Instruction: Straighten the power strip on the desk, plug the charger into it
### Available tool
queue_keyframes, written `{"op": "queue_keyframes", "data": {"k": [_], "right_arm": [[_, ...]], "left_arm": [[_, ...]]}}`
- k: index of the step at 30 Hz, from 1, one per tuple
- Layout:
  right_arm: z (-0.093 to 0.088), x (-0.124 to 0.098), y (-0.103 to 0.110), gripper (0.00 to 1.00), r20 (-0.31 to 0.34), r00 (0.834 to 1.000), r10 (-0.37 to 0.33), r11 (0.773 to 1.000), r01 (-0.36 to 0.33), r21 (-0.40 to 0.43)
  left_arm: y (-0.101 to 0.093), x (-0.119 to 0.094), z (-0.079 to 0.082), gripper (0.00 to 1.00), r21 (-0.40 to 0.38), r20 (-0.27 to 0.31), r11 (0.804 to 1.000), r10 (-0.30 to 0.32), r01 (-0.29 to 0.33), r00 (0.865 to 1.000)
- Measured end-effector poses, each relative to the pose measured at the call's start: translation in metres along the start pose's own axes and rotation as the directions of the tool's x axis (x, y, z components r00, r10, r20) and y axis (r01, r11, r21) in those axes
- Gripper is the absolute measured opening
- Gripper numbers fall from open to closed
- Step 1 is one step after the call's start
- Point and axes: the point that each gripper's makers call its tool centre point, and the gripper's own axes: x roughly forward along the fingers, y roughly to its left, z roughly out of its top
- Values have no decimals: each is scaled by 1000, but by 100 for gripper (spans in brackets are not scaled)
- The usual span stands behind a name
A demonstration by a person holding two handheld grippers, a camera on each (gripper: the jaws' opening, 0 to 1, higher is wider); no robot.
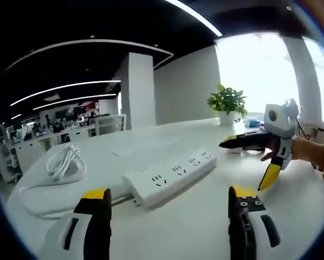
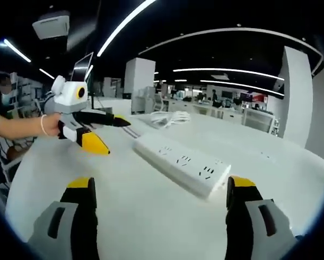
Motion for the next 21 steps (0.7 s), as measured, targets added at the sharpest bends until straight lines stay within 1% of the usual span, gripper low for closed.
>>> {"op": "queue_keyframes", "data": {"k": [2, 5, 7, 12, 16, 18, 21], "right_arm": [[0, -2, 4, 100, -5, 1000, 6, 1000, -6, -9], [3, -6, 8, 100, 3, 1000, 10, 1000, -10, -10], [4, -9, 10, 100, 7, 1000, 17, 1000, -17, 7], [13, -20, 12, 100, 50, 999, 14, 1000, -15, 22], [17, -31, 8, 100, 74, 997, -2, 1000, 0, 23], [17, -35, 6, 100, 76, 997, -1, 1000, -1, 19], [17, -45, 2, 100, 82, 997, -7, 1000, 6, 16]], "left_arm": [[-1, -3, 0, 91, -9, 9, 1000, -1, 1, 1000], [-3, -7, 2, 94, -21, 24, 1000, -5, 6, 1000], [-4, -8, 3, 99, -27, 29, 1000, -2, 3, 1000], [-8, -17, 8, 99, -14, 43, 1000, -9, 10, 999], [-12, -25, 15, 99, -12, 72, 1000, -15, 16, 997], [-14, -28, 17, 99, -16, 87, 1000, -19, 20, 996], [-16, -30, 18, 99, -4, 95, 1000, -12, 12, 995]]}}
